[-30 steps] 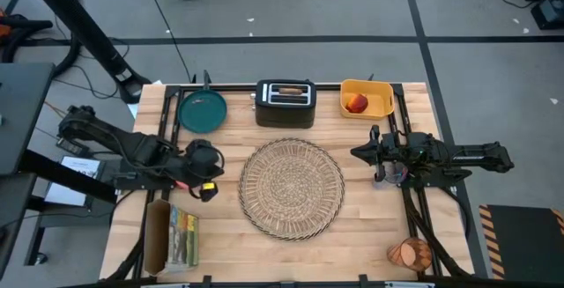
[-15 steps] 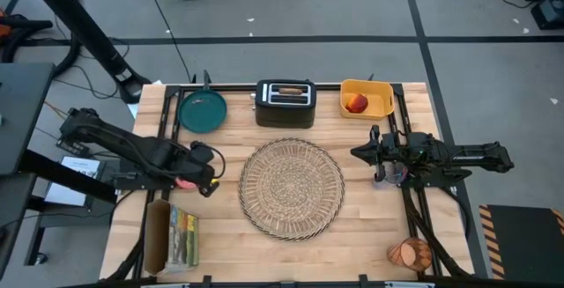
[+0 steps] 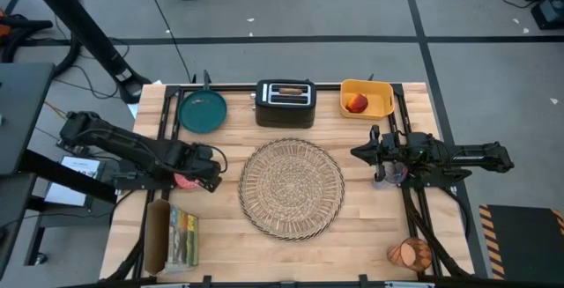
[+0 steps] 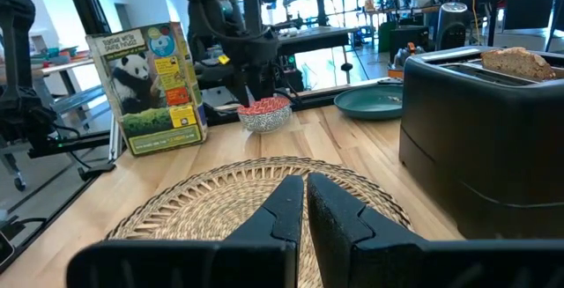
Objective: Arrange a breakfast setting
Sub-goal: Put the red bowl on the brown table mat
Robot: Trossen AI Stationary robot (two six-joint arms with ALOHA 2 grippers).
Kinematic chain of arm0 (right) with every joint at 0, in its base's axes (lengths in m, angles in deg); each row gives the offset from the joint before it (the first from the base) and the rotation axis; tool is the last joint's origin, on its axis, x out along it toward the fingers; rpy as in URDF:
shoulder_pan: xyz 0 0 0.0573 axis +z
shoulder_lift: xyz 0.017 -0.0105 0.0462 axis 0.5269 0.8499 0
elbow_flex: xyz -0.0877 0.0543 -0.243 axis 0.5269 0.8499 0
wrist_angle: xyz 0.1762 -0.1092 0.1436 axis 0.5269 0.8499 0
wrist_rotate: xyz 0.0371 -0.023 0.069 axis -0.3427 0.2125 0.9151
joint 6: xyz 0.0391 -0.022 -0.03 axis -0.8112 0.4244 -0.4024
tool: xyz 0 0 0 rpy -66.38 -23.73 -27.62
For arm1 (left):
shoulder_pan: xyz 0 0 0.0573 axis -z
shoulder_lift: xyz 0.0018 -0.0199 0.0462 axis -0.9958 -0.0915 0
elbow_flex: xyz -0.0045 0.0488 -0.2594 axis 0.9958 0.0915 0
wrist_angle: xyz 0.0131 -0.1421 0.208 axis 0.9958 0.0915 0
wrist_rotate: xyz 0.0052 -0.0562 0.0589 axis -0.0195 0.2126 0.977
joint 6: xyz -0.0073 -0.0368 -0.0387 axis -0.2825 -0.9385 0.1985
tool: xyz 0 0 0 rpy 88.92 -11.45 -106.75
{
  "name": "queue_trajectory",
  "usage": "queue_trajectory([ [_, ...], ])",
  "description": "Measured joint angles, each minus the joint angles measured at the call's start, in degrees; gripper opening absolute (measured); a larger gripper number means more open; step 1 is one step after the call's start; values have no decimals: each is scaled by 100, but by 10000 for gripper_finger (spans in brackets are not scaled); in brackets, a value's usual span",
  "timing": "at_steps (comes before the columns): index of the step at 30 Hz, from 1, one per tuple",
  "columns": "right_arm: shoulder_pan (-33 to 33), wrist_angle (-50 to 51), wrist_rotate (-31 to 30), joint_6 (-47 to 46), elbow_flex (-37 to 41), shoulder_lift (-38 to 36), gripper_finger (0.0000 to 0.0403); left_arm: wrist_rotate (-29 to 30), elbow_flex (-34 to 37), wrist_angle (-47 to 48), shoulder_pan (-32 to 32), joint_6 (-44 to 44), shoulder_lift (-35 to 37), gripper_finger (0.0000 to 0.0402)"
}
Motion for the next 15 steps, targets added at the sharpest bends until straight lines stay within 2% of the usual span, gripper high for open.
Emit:
queue_trajectory([
  [8,-2,-8,0,-2,0,0,30,9,12,-96,9,163,-956,205],
  [15,-2,-4,0,-1,0,0,30,10,12,-749,9,409,-1414,205],
])
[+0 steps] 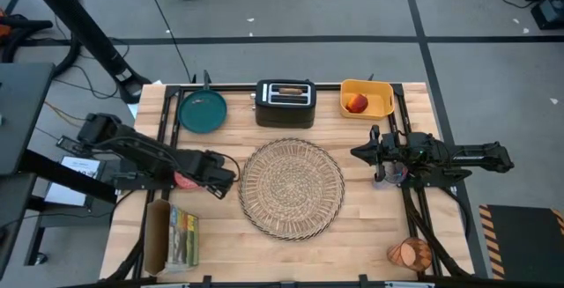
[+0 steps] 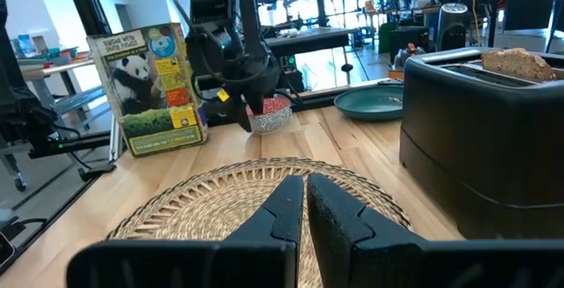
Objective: Arrange a breakfast setting
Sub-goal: Put the red bowl on the brown table mat
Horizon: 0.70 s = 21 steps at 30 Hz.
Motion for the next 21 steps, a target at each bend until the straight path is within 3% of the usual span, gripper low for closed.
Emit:
queue_trajectory([
  [9,0,0,0,1,0,0,30,0,0,29,-9,218,-92,171],
  [21,1,0,0,1,1,0,30,133,-1,72,26,174,-88,23],
])
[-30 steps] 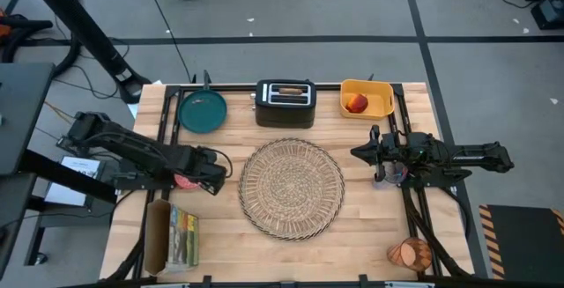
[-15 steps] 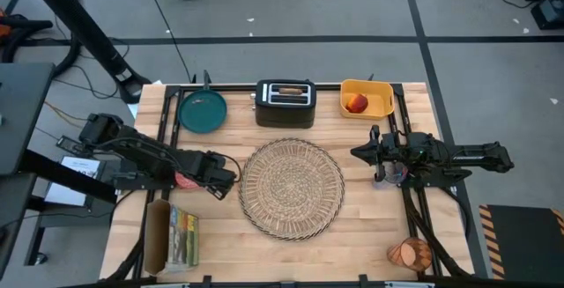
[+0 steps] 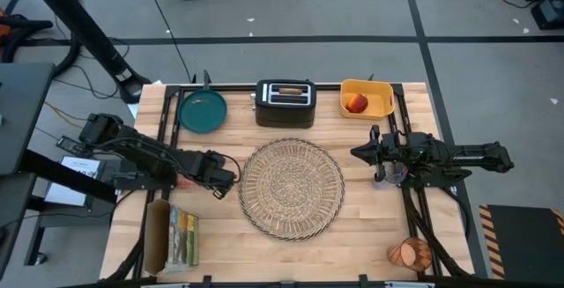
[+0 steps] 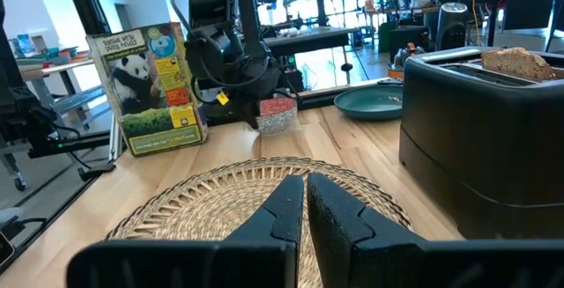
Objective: Arrange a breakfast setting
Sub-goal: Put the red bowl on the brown table mat
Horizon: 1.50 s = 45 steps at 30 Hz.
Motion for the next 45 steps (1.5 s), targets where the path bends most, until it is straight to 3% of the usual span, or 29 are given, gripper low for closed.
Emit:
queue_trajectory([
  [6,-1,0,0,0,1,0,30,-9,-141,54,33,163,0,23],
  [12,0,0,0,0,0,0,30,235,-1166,80,268,1039,0,24],
  [18,1,0,0,0,-1,0,30,814,-2103,-635,542,2773,0,24],
  [26,1,-1,0,-1,-1,0,30,748,-2193,-2836,754,6262,-481,24],
  [29,1,-6,0,0,1,0,30,369,-2381,-2751,708,7078,-899,24],
  [34,-1,-11,0,0,1,0,30,336,-3247,-2387,396,8095,-1671,24],
  [39,1,-13,0,0,-1,0,30,-174,-3898,-2109,215,8535,-2452,25],
  [45,-1,-15,0,0,-1,0,30,-26,-3914,-1842,79,8240,-2952,25],
])
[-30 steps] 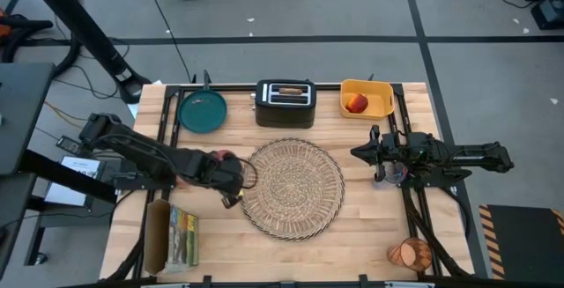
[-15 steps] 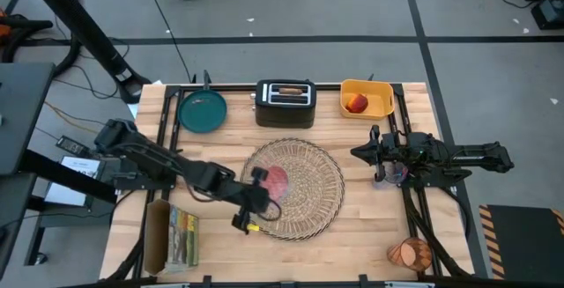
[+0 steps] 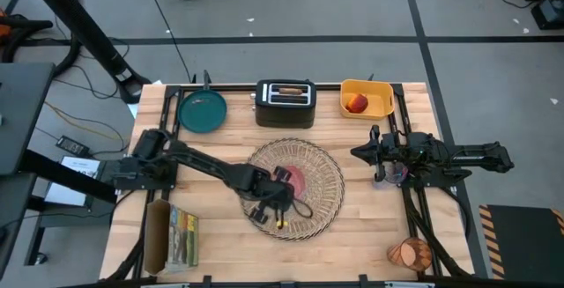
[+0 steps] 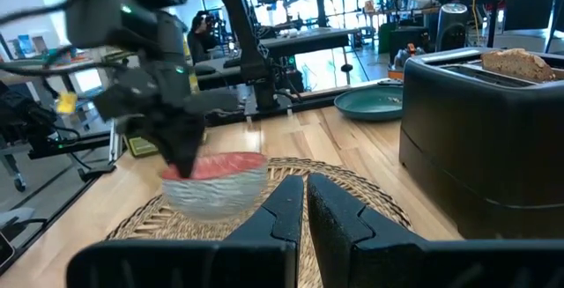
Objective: Arrange a breakfast setting
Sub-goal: Put the red bowl on the brown table mat
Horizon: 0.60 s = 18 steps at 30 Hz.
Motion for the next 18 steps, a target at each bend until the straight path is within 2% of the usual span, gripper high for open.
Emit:
queue_trajectory([
  [18,1,0,0,0,0,0,30,43,4,-114,-51,-560,-289,25],
])
